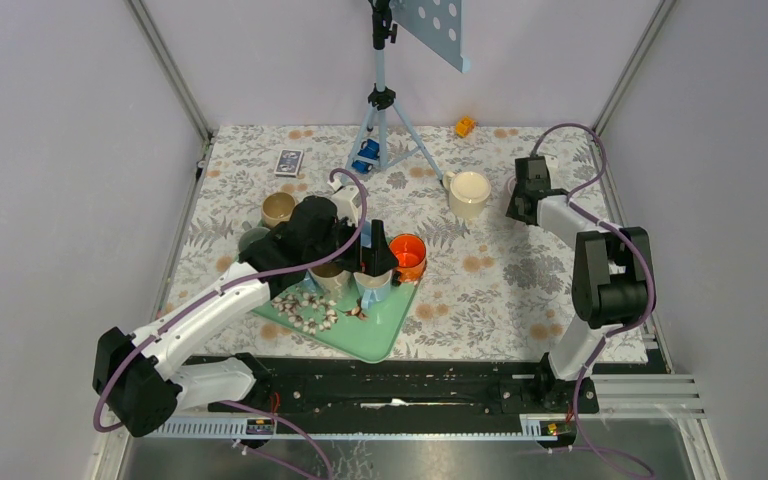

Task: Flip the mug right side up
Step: Turn over the cup at the corner of the board.

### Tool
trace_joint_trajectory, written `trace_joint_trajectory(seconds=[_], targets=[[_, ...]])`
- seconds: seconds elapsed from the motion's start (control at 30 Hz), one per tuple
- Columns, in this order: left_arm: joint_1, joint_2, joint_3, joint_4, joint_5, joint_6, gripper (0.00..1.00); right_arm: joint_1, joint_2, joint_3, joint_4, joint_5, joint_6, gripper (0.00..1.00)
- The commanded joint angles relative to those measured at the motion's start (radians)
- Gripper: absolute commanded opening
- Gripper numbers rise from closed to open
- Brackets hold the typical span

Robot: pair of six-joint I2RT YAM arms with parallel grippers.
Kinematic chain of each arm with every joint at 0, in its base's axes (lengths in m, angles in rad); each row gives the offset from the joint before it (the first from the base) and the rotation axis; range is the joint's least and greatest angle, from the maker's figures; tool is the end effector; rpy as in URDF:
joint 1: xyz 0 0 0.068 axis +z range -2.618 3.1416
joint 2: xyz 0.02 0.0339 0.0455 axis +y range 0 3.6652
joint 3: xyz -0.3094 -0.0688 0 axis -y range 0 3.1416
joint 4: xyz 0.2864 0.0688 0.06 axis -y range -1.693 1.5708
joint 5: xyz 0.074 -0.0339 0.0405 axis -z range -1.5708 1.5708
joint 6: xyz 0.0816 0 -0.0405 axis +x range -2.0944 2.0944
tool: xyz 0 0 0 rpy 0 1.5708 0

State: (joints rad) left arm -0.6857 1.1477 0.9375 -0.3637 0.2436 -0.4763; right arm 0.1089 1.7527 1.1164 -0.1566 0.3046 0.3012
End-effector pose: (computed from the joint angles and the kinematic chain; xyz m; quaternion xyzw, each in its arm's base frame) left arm 0.2307 -0.2142 0.3114 0.1489 0.8610 -0.3497 0.3381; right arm 0.4485 0.0244 0.1877 0.1451 0.9049 -0.0611 0.3956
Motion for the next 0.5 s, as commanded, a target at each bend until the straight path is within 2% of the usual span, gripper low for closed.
trace_joint_trajectory(seconds=[0.0, 0.47], targets=[[0.007, 0.007, -0.009, 0.057, 0.021, -0.005, 0.99, 0.012, 0.008, -0.008, 0.044, 0.049, -0.016, 0.37], [0.009, 0.012, -0.009, 0.062, 0.020, -0.011, 0.99, 0.012, 0.020, -0.017, 0.055, 0.051, -0.011, 0.34]])
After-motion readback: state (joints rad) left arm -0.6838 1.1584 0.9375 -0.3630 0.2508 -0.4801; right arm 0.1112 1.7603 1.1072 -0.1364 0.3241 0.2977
